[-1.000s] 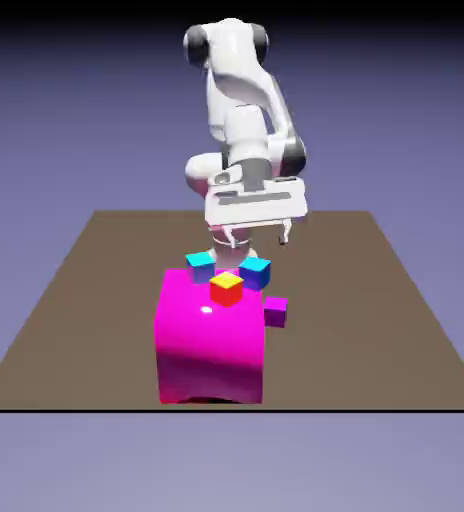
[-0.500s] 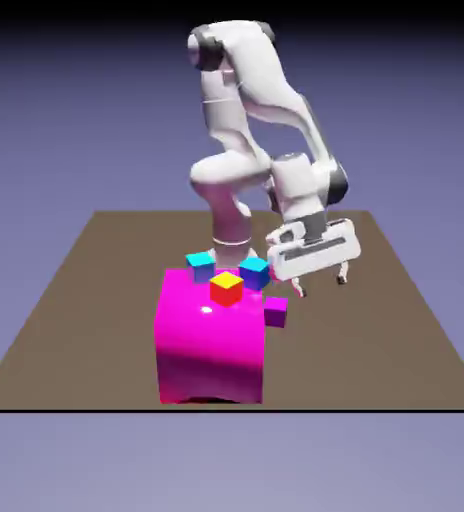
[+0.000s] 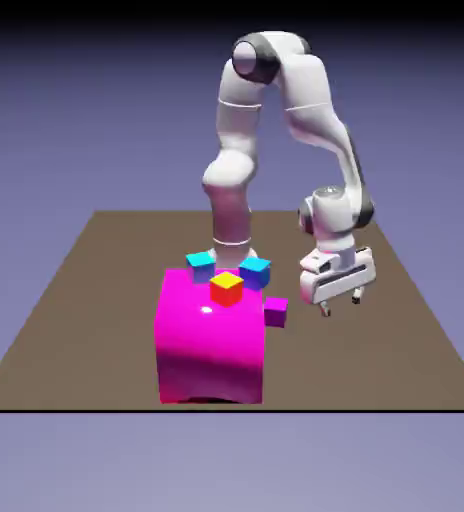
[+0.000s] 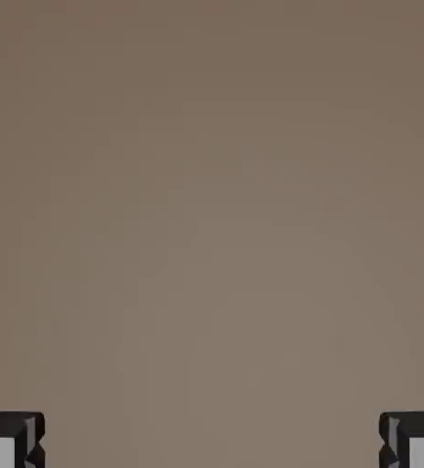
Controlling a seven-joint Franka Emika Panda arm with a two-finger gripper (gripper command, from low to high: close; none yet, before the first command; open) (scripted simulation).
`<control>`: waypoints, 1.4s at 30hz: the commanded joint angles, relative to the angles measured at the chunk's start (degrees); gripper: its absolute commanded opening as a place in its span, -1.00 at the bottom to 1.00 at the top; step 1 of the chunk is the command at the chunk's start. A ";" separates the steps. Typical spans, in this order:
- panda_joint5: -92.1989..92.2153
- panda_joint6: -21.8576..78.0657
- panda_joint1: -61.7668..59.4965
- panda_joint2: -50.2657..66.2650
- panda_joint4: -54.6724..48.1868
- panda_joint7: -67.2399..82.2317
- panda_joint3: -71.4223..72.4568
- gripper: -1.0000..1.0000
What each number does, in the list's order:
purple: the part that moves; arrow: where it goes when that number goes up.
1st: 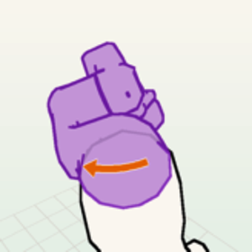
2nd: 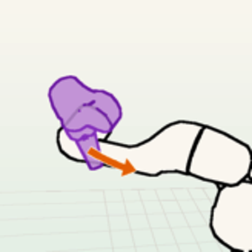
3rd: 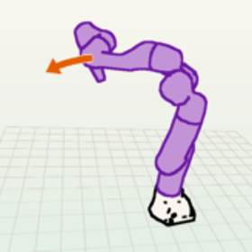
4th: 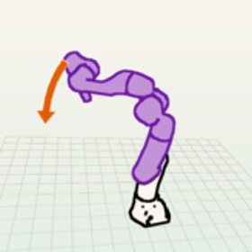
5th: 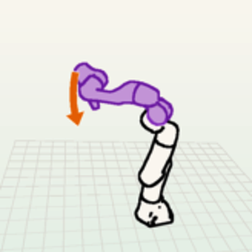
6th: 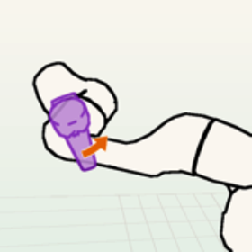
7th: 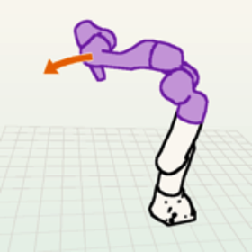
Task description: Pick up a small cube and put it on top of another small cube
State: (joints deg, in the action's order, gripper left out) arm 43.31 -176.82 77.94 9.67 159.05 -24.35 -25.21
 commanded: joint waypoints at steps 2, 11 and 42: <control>2.35 -0.15 4.16 2.28 -0.10 0.96 -1.35 0.00; 12.90 -0.81 22.84 12.52 -0.55 5.28 -7.42 0.00; 73.21 -1.30 78.90 39.69 8.96 -13.56 -17.67 0.00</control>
State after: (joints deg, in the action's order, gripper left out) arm 116.52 -178.11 156.84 49.36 168.01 -37.90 -42.88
